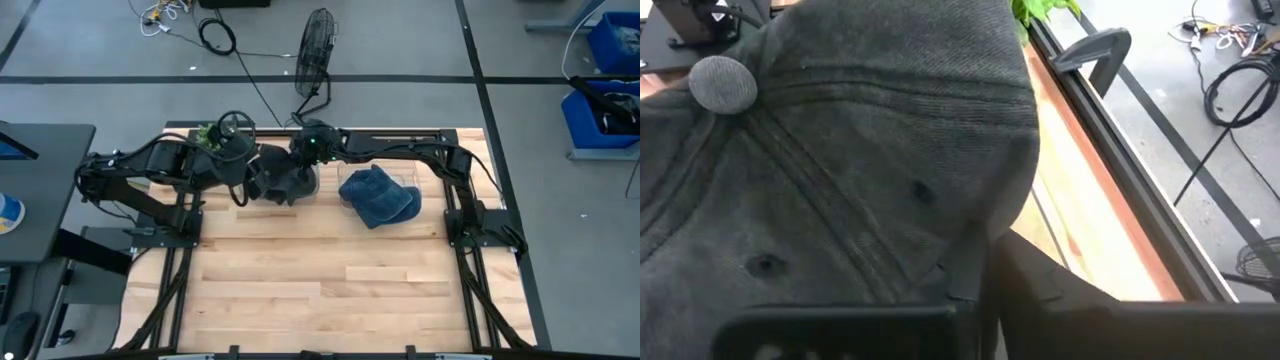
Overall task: Pick & Place hat
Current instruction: Put the black cap into the left transparent bin
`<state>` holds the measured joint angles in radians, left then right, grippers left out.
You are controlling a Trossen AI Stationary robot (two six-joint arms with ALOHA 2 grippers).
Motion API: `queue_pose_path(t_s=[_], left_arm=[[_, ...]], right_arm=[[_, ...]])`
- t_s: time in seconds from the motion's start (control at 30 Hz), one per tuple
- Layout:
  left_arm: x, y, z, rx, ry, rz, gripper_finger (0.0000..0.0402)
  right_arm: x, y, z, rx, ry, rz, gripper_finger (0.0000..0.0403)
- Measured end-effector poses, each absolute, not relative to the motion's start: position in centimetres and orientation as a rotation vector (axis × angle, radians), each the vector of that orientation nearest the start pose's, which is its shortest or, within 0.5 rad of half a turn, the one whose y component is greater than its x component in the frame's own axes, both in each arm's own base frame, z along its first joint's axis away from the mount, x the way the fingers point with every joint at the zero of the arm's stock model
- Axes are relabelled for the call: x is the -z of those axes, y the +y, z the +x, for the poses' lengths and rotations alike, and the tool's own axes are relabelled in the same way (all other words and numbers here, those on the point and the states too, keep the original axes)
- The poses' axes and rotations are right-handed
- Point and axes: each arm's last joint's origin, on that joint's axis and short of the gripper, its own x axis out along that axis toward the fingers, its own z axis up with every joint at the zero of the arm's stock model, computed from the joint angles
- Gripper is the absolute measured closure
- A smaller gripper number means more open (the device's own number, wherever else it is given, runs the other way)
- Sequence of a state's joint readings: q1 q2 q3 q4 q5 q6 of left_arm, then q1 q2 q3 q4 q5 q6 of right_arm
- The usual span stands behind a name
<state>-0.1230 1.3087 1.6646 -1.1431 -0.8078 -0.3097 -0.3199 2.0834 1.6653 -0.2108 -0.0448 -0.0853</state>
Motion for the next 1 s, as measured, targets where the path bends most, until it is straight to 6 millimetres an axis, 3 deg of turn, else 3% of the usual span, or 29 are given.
queue_pose_path(t_s=[0.3,0.57,0.73,0.9,1.0], left_arm=[[-43.8,-0.7,22.3,-0.747,0.604,0.073,0.0271],[-43.8,-0.7,22.3,-0.748,0.604,0.073,0.0271],[-43.8,-0.6,22.3,-0.757,0.595,0.049,0.0271],[-43.6,0.2,22.1,-0.801,0.619,0.028,0.0271],[-43.0,1.7,21.8,-0.891,0.647,-0.034,0.0274]], right_arm=[[-23.9,-14.8,45.0,0.226,0.619,-0.025,0.0308],[-29.2,-13.8,43.4,0.269,0.578,-0.142,0.0259],[-34.1,-12.1,40.2,0.325,0.598,-0.258,0.0243],[-38.9,-9.1,35.1,0.333,0.642,-0.277,0.0243],[-41.3,-7.4,31.8,0.353,0.647,-0.265,0.0257]])
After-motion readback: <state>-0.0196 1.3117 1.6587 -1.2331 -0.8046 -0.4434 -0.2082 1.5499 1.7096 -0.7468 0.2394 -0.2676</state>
